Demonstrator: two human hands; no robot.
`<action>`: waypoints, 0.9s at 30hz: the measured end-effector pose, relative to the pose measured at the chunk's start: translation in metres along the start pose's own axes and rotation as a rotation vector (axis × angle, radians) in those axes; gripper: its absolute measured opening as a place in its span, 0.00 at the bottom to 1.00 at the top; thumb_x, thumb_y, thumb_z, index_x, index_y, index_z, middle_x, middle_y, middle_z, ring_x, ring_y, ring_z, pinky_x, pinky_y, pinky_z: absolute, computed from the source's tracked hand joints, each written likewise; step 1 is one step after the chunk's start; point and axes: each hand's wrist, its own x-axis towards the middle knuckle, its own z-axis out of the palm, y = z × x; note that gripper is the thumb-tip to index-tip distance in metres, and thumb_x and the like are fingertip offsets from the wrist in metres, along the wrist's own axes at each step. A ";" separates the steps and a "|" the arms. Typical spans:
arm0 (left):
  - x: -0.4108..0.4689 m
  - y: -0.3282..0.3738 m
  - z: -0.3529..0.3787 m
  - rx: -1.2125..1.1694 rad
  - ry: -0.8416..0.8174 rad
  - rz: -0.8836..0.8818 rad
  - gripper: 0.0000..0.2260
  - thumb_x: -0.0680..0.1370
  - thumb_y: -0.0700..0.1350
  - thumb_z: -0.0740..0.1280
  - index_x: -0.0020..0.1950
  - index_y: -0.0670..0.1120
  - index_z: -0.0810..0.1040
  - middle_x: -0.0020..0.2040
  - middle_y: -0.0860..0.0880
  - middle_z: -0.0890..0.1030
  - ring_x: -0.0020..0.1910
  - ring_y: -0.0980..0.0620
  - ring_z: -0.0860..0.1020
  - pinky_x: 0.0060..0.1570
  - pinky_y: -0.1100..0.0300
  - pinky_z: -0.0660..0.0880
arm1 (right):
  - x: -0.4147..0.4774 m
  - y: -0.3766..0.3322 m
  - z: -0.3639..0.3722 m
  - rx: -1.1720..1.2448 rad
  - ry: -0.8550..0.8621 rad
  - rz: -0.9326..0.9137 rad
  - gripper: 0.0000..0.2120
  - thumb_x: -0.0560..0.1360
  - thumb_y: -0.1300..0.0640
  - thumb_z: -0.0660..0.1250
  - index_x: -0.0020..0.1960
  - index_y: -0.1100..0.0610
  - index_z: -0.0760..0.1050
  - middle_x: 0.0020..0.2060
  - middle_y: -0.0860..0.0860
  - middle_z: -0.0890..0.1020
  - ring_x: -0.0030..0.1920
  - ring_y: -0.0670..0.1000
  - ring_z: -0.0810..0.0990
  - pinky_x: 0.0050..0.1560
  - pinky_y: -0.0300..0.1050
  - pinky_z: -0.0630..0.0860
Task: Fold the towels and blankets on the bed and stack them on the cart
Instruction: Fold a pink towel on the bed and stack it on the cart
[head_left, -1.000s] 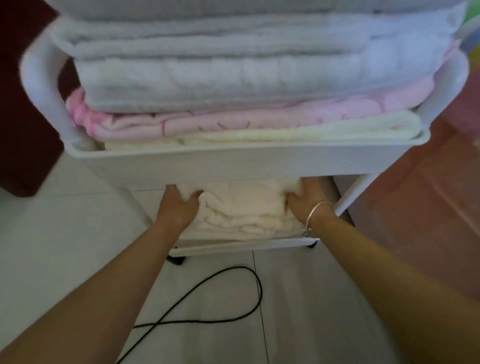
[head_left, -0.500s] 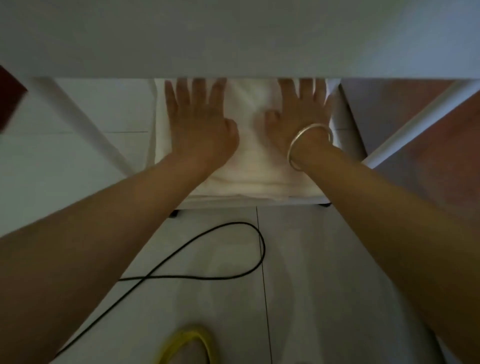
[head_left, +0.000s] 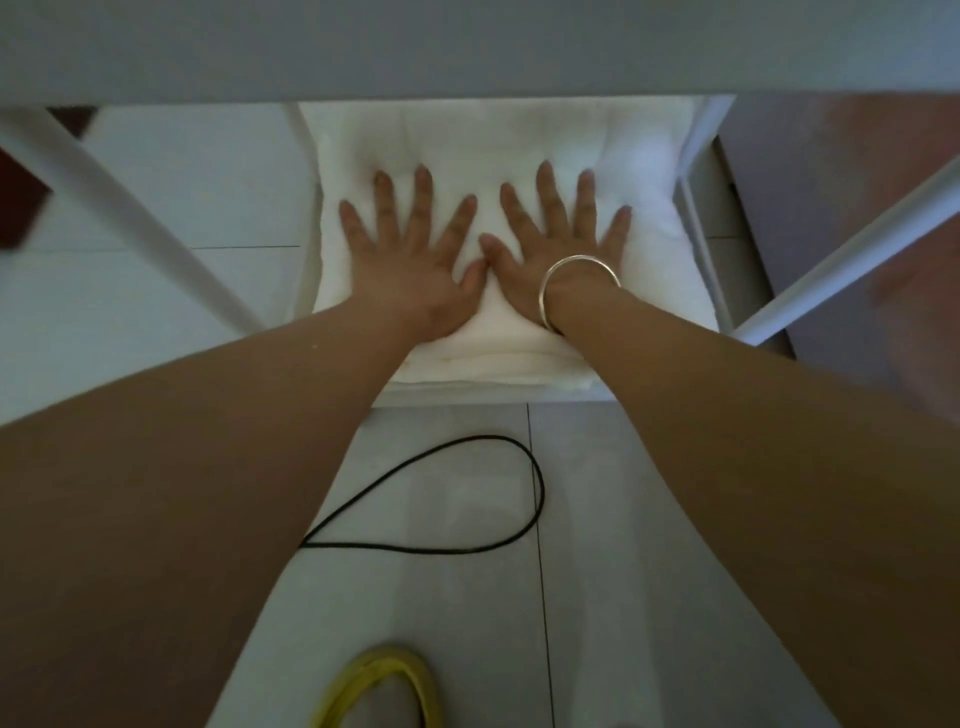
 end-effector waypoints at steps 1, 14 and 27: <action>-0.001 0.001 -0.001 -0.013 -0.009 -0.004 0.30 0.78 0.67 0.41 0.78 0.61 0.37 0.79 0.48 0.34 0.76 0.38 0.34 0.71 0.32 0.38 | -0.001 -0.001 -0.002 -0.001 -0.003 -0.003 0.30 0.77 0.32 0.38 0.76 0.39 0.36 0.76 0.46 0.33 0.75 0.59 0.31 0.69 0.72 0.36; -0.191 0.069 -0.112 -0.636 0.268 0.338 0.21 0.70 0.31 0.63 0.59 0.44 0.80 0.62 0.44 0.79 0.55 0.42 0.80 0.56 0.51 0.74 | -0.250 0.064 -0.131 0.088 0.314 -0.186 0.25 0.72 0.60 0.70 0.69 0.58 0.71 0.60 0.57 0.79 0.57 0.61 0.79 0.55 0.56 0.76; -0.377 0.268 -0.388 -0.825 0.442 0.932 0.16 0.72 0.38 0.60 0.57 0.48 0.78 0.58 0.49 0.77 0.48 0.44 0.79 0.50 0.52 0.75 | -0.590 0.217 -0.388 -0.016 0.608 0.490 0.19 0.76 0.61 0.64 0.67 0.54 0.72 0.58 0.50 0.80 0.60 0.57 0.75 0.57 0.48 0.70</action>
